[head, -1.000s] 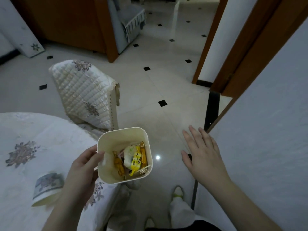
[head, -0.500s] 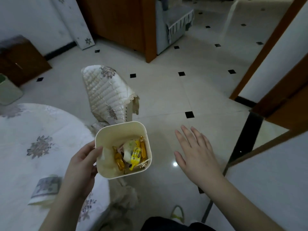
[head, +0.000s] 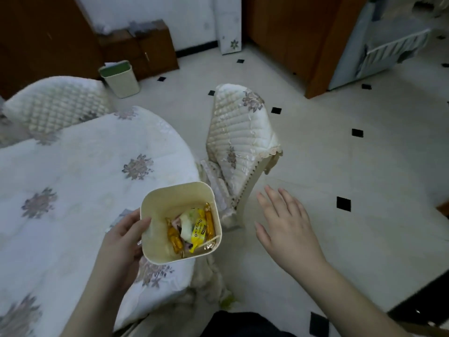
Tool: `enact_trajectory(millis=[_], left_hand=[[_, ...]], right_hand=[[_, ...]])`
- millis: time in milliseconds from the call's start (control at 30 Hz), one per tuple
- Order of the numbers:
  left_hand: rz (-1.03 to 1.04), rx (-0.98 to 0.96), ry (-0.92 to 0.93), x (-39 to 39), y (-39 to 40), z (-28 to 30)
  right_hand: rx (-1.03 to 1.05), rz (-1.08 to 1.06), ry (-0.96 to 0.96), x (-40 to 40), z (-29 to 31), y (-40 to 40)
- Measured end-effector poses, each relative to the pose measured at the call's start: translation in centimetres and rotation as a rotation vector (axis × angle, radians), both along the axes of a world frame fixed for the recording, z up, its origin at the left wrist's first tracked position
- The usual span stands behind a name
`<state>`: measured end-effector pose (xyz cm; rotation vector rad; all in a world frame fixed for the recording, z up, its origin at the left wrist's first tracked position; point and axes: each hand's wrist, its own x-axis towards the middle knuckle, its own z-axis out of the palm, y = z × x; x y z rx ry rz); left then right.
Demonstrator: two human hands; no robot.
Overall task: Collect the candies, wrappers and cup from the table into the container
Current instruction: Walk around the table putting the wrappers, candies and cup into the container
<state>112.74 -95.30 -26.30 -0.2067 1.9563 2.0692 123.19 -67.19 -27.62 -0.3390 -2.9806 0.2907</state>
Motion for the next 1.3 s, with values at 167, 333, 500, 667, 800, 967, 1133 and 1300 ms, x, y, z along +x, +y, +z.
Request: enact_trajectory(millis=[167,333,500,667,800,967,1133,1300], left_hand=[[0.084,0.023,-0.005,-2.5,-2.0,-0.5],[0.174,0.044,-0.021,-4.8,-4.2,-0.5],[0.245,0.038,-0.023,-6.3,-5.8,0.0],[0.358,0.03,-0.018,-5.6,-7.3,0.0],[0.47,0.04,-0.01,-4.9,-8.3,-0.4],[0.639,0.012,-0.048,-4.9,-8.7,-0.8],[0.897,0.011,-0.093,-4.9,-7.8,-2.0],[1.029,-0.014,-0.074,-4.0,-6.3,-2.1]], right_hand=[[0.024,0.113,0.001,-5.2,0.3,-2.3],[0.063,0.204,0.011,-9.8,1.0,-3.7],[0.048,0.295,0.011,-12.9,0.7,-5.9],[0.05,0.434,0.005,-16.6,0.3,-7.5],[0.044,0.549,-0.046,-19.8,-0.5,-8.4],[0.019,0.753,-0.098,-24.6,-1.7,-10.2],[0.001,0.974,-0.12,-30.6,-2.5,-12.2],[-0.006,1.117,-0.117,-33.8,-3.5,-12.7]])
